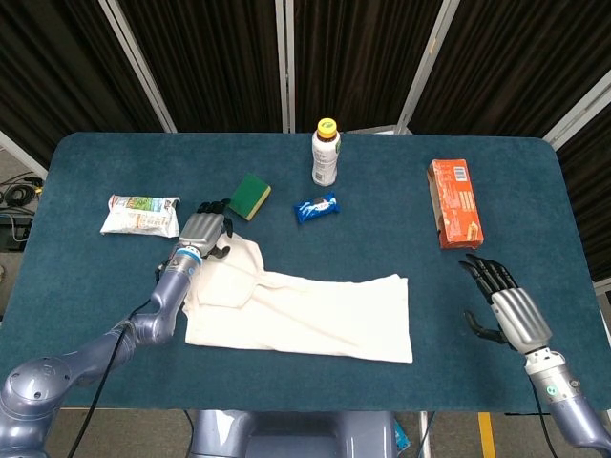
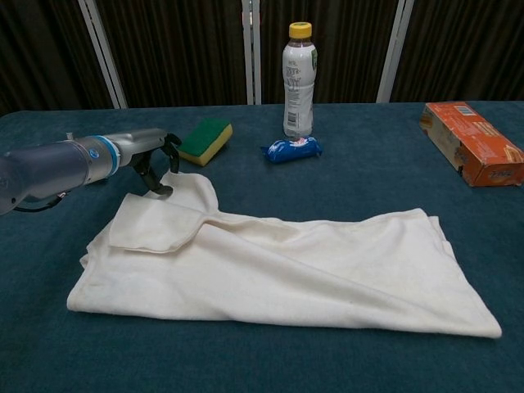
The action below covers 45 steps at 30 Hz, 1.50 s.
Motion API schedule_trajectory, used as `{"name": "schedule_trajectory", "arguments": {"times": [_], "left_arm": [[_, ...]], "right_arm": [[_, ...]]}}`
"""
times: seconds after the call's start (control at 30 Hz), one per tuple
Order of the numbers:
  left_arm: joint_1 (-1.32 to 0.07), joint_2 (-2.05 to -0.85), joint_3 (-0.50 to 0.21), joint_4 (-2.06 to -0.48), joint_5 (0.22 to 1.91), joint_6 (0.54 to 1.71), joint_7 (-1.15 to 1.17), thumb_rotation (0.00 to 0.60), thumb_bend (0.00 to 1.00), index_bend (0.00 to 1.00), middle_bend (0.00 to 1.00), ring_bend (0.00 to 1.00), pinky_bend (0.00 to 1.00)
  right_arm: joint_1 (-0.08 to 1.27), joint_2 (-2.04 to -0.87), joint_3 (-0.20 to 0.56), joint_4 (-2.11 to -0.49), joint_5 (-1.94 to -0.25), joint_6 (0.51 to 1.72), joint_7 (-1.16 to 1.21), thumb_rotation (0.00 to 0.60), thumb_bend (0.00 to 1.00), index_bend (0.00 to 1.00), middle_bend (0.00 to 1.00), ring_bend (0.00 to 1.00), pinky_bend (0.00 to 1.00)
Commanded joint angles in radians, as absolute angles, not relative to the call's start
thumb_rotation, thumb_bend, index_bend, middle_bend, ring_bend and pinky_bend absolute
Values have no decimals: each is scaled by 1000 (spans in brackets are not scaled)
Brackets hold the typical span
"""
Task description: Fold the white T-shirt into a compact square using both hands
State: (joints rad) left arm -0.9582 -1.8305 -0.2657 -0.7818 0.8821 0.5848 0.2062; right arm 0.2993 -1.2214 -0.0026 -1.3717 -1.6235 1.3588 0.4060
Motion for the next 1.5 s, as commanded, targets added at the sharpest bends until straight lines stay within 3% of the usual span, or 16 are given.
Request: {"name": "schedule_trajectory", "arguments": {"times": [0.03,0.33,0.8,1.23,1.5], "left_arm": [[-955,-1828,-265,-786,885,589,204,600,518,564,0,0,0],[-947,-1821,-268,-793,903,607,189,600,644,603,0,0,0],[-908,-1761,-266,-907,967,661,130,600,644,713,0,0,0],[-799,-1569,-172,-1177,1162,750,29,600,655,733,0,0,0],[-771,-1514,-138,-1255,1236,786,-7,600,655,729,0,0,0]], "right_arm": [[299,-1221,-2,-1373,-1624,1360,405,600,374,72,0,0,0],[298,-1221,-1,-1374,-1628,1364,410,600,374,76,0,0,0],[297,-1217,0,-1377,-1632,1371,417,600,374,77,0,0,0],[298,-1212,-8,-1395,-1652,1379,424,600,374,77,0,0,0],[296,-1207,-10,-1405,-1657,1385,421,600,374,77,0,0,0]]}}
